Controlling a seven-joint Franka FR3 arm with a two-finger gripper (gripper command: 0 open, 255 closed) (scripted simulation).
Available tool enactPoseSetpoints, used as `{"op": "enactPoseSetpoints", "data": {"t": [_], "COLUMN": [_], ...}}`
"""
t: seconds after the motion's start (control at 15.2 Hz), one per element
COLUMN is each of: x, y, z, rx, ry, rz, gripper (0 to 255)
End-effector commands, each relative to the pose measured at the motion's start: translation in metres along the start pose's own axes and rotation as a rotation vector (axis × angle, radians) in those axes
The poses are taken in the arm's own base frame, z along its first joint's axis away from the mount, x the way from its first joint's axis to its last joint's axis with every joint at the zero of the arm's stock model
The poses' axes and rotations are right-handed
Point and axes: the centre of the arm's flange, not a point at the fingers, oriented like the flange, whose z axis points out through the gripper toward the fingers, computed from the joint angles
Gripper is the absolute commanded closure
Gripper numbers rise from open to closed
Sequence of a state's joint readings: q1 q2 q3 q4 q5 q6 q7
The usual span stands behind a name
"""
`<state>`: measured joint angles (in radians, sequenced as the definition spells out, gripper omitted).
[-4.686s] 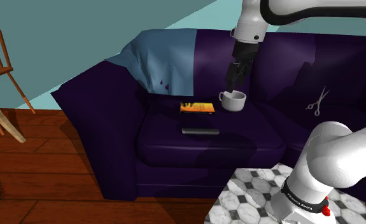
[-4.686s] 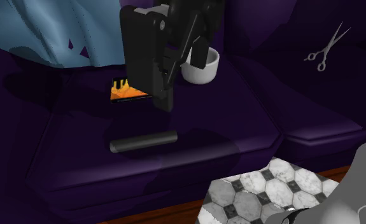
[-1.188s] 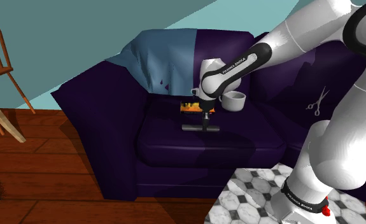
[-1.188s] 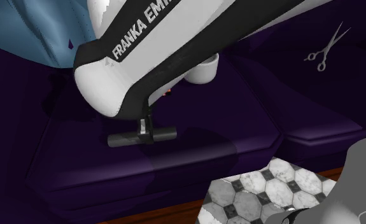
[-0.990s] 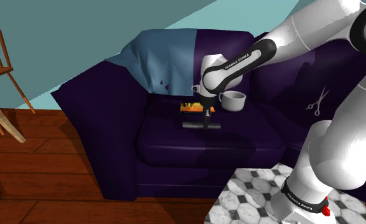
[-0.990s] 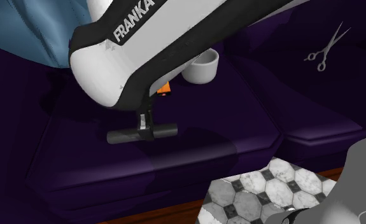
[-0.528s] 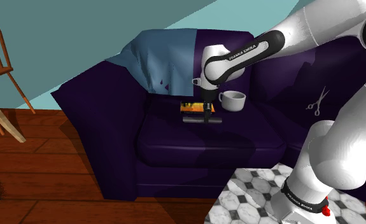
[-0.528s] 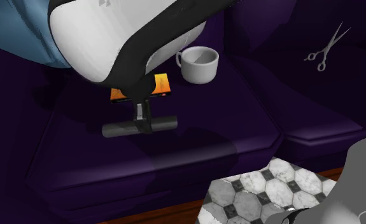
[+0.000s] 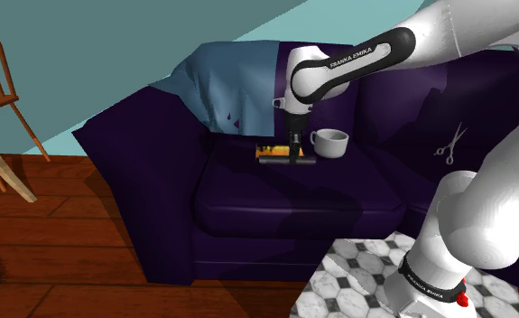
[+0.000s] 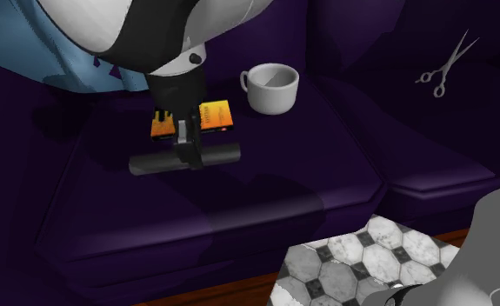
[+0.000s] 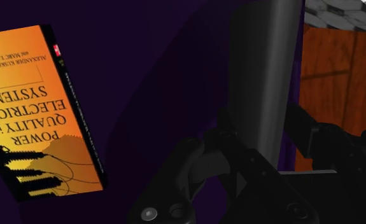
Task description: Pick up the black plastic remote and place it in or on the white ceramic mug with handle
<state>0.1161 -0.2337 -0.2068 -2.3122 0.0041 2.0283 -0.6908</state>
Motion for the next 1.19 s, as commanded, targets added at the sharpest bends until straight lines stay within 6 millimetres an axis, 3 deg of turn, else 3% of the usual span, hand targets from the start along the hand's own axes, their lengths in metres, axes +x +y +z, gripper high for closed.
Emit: {"op": "enactPoseSetpoints", "data": {"t": [0.0, 0.59, 1.12], "x": [-0.001, -0.002, -0.062], "y": [0.0, -0.004, 0.083], "z": [-0.01, -0.057, -0.06], "rx": [0.0, 0.0, 0.0], "ry": [0.0, 0.0, 0.0], "rz": [0.0, 0.0, 0.0], "gripper": [255, 255, 255]}}
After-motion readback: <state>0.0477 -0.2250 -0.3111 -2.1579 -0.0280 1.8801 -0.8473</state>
